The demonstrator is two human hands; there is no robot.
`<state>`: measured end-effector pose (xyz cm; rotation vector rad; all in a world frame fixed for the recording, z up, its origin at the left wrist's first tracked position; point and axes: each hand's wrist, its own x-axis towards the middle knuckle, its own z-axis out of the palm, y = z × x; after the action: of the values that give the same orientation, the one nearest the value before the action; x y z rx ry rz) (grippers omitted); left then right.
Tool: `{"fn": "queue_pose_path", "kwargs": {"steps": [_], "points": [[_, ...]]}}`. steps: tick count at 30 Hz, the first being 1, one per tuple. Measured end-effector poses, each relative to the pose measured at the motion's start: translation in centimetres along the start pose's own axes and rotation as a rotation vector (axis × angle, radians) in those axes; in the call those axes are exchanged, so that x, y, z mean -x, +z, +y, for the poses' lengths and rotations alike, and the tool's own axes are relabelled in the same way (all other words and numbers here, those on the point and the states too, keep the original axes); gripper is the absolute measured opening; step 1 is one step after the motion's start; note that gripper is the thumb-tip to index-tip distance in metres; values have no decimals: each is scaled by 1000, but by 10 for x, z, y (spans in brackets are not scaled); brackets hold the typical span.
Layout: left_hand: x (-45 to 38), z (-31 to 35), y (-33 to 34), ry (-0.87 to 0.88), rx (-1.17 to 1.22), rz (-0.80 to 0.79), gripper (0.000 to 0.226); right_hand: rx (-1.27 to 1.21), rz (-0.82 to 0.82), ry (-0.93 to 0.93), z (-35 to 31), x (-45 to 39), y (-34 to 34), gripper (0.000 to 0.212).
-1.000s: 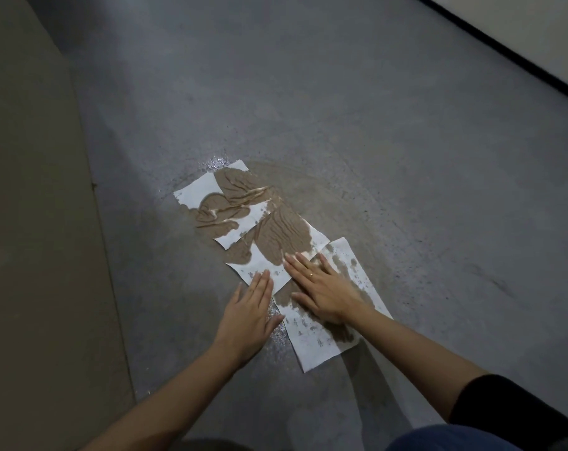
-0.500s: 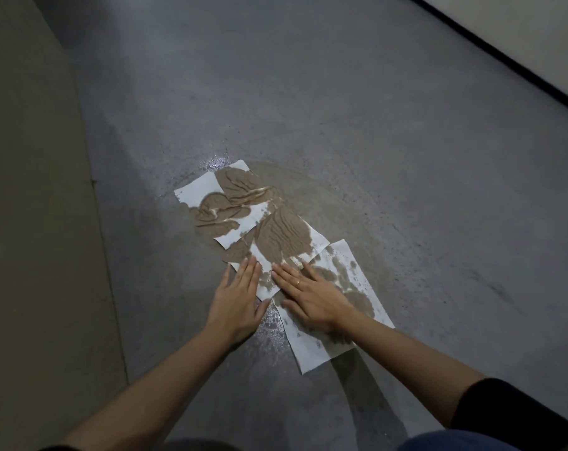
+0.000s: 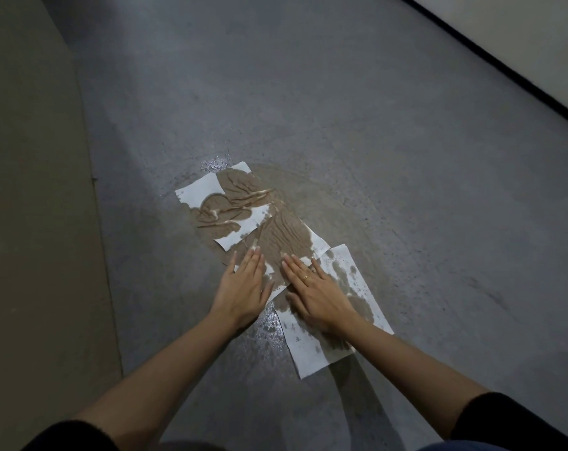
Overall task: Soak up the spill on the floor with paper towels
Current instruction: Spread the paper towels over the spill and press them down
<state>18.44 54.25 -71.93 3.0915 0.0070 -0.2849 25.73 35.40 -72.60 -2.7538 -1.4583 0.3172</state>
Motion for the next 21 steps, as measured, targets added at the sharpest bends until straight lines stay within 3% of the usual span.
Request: {"fn": "queue_pose_path", "kwargs": {"steps": [6, 9, 13, 16, 18, 21], "points": [[-4, -4, 4, -72, 19, 24, 78, -29, 11, 54, 5, 7, -4, 63], [-4, -7, 5, -90, 64, 13, 80, -53, -45, -10, 1, 6, -2, 64], [1, -5, -2, -42, 111, 200, 67, -36, -64, -113, 0, 2, -1, 62], [12, 3, 6, 107, 111, 190, 66, -54, 38, 91, 10, 1, -4, 63], [18, 7, 16, 175, 78, 112, 70, -85, 12, 209, 19, 1, -5, 66], [21, 10, 20, 155, 82, 91, 73, -68, 13, 208, 29, 3, -6, 68]]}}
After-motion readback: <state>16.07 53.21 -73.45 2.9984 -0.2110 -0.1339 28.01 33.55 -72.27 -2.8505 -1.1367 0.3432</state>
